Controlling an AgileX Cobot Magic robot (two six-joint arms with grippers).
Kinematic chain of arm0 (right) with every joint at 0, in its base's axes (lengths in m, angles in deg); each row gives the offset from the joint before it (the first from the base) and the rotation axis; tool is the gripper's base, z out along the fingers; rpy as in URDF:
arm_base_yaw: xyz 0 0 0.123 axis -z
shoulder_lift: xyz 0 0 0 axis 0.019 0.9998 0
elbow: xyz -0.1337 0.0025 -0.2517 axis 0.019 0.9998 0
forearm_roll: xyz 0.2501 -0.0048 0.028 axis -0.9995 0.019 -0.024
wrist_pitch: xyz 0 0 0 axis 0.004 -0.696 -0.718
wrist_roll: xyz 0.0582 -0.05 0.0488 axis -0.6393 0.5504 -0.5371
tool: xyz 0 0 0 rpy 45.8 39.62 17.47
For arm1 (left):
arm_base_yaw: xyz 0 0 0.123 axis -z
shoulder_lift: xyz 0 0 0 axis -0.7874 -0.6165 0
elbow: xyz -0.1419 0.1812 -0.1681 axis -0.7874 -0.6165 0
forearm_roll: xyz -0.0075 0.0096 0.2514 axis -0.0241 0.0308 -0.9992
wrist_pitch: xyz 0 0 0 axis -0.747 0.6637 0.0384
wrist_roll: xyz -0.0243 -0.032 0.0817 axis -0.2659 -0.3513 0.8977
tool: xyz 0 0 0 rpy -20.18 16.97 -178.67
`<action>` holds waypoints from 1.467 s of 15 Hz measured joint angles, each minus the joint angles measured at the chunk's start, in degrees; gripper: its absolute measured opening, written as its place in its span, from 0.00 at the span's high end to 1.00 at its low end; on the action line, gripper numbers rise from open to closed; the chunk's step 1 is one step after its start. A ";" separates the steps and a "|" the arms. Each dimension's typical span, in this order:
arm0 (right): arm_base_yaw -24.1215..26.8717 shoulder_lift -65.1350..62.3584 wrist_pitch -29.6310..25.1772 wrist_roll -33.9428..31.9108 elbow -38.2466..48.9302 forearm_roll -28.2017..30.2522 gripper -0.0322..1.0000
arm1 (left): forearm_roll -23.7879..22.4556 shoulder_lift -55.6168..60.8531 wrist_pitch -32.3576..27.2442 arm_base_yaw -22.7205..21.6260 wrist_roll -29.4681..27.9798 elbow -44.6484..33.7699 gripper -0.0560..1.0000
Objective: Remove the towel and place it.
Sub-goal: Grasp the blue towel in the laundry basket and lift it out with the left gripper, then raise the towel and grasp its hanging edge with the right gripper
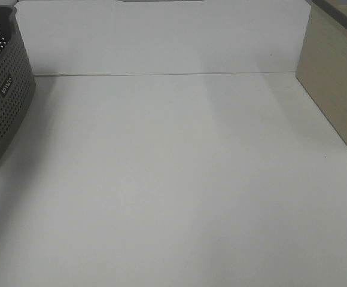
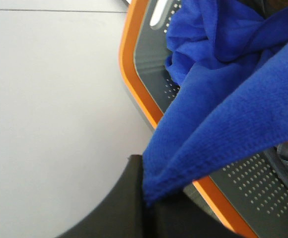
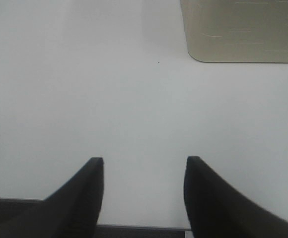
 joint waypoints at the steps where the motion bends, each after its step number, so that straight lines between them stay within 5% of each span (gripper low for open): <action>1: 0.00 0.00 0.00 0.00 0.00 0.00 0.48 | 0.00 1.89 0.00 0.86 -1.95 0.00 0.95; 5: 0.00 0.00 0.00 0.00 0.00 -0.06 0.48 | -0.52 7.79 0.00 5.04 -5.10 0.00 0.95; 14: 0.00 0.00 0.00 0.00 0.00 -0.06 0.48 | -7.68 13.52 -5.84 24.35 -8.71 2.23 0.95; 19: 0.00 0.29 0.86 0.00 -0.23 -1.60 0.48 | -8.37 13.58 -7.05 34.38 -17.07 5.16 0.95; 22: 0.00 8.19 6.65 5.79 -1.32 -8.37 0.48 | -8.48 12.26 -7.73 42.34 -17.99 5.21 0.95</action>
